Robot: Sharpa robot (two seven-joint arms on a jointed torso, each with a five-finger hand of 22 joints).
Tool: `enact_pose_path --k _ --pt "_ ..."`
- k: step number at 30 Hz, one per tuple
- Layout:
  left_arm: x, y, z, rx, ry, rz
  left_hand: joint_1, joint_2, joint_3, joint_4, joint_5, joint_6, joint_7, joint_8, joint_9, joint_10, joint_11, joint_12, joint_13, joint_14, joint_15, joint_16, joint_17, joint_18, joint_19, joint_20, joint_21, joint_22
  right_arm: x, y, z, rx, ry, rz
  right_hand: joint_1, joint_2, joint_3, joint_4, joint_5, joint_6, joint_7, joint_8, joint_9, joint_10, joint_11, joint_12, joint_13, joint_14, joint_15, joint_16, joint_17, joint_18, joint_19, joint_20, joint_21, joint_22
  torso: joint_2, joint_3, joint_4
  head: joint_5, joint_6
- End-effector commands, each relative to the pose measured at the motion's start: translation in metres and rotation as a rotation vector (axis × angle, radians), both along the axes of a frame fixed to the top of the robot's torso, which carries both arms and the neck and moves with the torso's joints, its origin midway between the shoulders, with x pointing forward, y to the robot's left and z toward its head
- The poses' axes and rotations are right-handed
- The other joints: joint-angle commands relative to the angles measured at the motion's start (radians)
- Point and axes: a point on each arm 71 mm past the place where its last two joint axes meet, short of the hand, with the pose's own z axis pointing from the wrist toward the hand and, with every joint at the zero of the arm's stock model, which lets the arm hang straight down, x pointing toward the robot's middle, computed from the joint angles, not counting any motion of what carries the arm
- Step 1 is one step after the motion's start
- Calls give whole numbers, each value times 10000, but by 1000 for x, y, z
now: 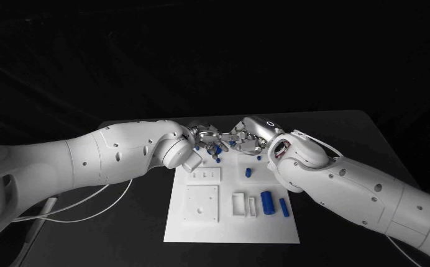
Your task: Assemble the parts on the task board
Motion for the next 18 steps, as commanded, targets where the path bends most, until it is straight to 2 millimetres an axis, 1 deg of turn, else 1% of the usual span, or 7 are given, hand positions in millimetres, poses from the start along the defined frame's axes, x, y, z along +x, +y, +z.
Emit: enact_pose_path --k 1,9,11,13,15,16,18 --pt "-2 -5 -1 -36 133 -368 51 147 -15 -129 73 80 -5 23 17 7 -51 33 -12 -43 -54 32 11 49 -37 -37 -68 40 -2 3 0 -161 -54 86 -25 -87 3 -11 -17 33 22 66 10 45 -31 -37 -9 56 -17 -33 -5 87 226 -26 6 1346 8 3 7 -3 -9" --pt "-3 -5 -2 -25 137 -445 296 410 -108 -455 203 217 -69 31 71 98 -94 -4 -54 -16 -87 58 16 31 -9 -67 -117 155 -2 5 0 -177 -57 109 -25 -87 1 -9 6 31 21 67 10 44 -31 -40 -12 55 -17 -38 -9 86 230 -26 11 1349 -2 10 -1 2 -28" --pt "-4 -5 -2 -40 107 -445 363 500 -91 -511 715 291 -113 46 124 135 -116 -9 -62 -14 -104 62 19 23 -7 -81 -124 175 -2 5 0 -190 -45 128 -27 -93 -6 -9 10 39 19 68 11 50 -32 -31 -6 54 -18 -45 -14 85 231 -26 10 1349 0 10 -3 7 -31" --pt "-4 -5 -2 -74 69 -440 450 699 -10 -551 1303 360 -170 69 225 180 -145 13 -51 -27 -124 55 18 10 -14 -98 -132 195 -2 5 -1 -212 -23 156 -27 -93 -6 -9 10 39 19 68 11 50 -32 -31 -6 54 -18 -45 -14 85 231 -26 10 1349 0 7 -4 11 -33" --pt "-4 -5 -2 -111 22 -427 468 808 6 -610 1550 376 -206 76 421 190 -165 58 -9 -30 -139 57 22 -14 -21 -120 -141 225 -2 6 -1 -245 9 193 -27 -93 -6 -9 10 39 19 68 11 50 -32 -31 -6 54 -18 -45 -14 85 231 -26 10 1349 0 7 -4 11 -33" --pt "-4 -5 -2 -140 -5 -414 461 847 28 -648 1964 399 -244 104 588 192 -180 85 17 -38 -148 52 22 -22 -26 -129 -150 244 -2 6 -1 -270 32 212 -26 -101 -22 -13 -4 51 16 68 11 51 -33 -30 -5 55 -19 -46 -15 85 231 -26 8 1349 0 11 0 23 -40" --pt "-4 -5 -2 -168 -20 -404 352 889 29 -661 2094 361 -281 140 1009 189 -209 176 101 -42 -160 46 21 -42 -28 -146 -168 283 -2 6 -1 -295 54 224 -26 -101 -22 -13 -4 51 16 68 11 51 -33 -30 -5 55 -19 -46 -15 85 231 -26 8 1349 -1 14 1 27 -44"
